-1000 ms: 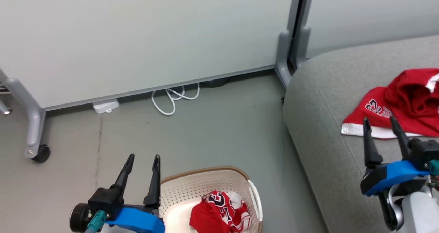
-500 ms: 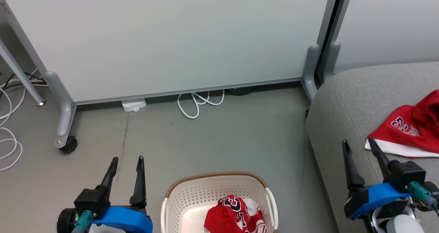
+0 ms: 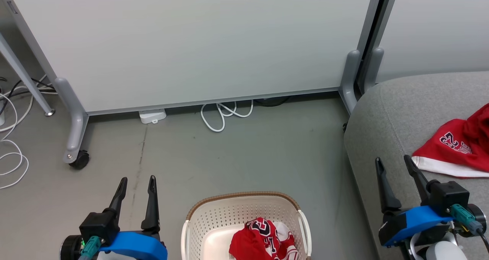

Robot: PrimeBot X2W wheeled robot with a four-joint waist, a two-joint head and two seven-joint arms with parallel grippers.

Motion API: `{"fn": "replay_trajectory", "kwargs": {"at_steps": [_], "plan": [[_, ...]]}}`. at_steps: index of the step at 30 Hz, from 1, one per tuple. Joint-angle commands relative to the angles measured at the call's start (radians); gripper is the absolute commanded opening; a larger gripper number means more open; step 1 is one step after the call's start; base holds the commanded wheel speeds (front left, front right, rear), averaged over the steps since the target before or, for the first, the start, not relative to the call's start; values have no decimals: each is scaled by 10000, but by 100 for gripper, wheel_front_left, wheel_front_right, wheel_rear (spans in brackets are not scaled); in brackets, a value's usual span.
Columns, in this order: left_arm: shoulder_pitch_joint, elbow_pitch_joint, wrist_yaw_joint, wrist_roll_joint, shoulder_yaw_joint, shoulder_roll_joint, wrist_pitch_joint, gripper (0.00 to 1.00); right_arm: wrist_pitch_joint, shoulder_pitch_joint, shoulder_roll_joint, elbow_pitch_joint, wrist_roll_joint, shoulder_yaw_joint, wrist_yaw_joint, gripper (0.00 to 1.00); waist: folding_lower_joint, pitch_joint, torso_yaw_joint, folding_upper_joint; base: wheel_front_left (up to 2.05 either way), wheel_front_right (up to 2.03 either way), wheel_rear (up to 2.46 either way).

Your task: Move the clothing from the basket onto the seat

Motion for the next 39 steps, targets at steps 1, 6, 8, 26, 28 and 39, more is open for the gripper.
{"fn": "replay_trajectory", "kwargs": {"at_steps": [1,6,8,26,28,39], "plan": [[16,15,-74,51,-1,-1,-27,100,5,42,34,26,64,3,1,100,0,5,-12,-1,0,0,0],[-45,46,-74,32,-71,-14,-27,100,-53,-10,49,76,81,78,1,100,0,46,-63,-1,0,0,0],[-77,70,-74,24,-112,-18,-27,100,-83,-26,52,100,85,114,1,100,0,80,-83,-1,0,0,0],[-953,922,-75,-267,-1051,-69,-25,100,-192,-796,61,-224,196,653,1,100,0,1760,-822,-1,0,0,0],[-1186,1094,-75,-301,-1194,-69,-27,100,-198,-988,63,-324,220,776,1,100,0,2149,-981,-1,0,0,0],[-2744,2562,-75,-566,-2158,165,-27,100,-390,-2091,67,-691,470,1645,1,100,0,4249,-2097,-1,0,0,0]]}}
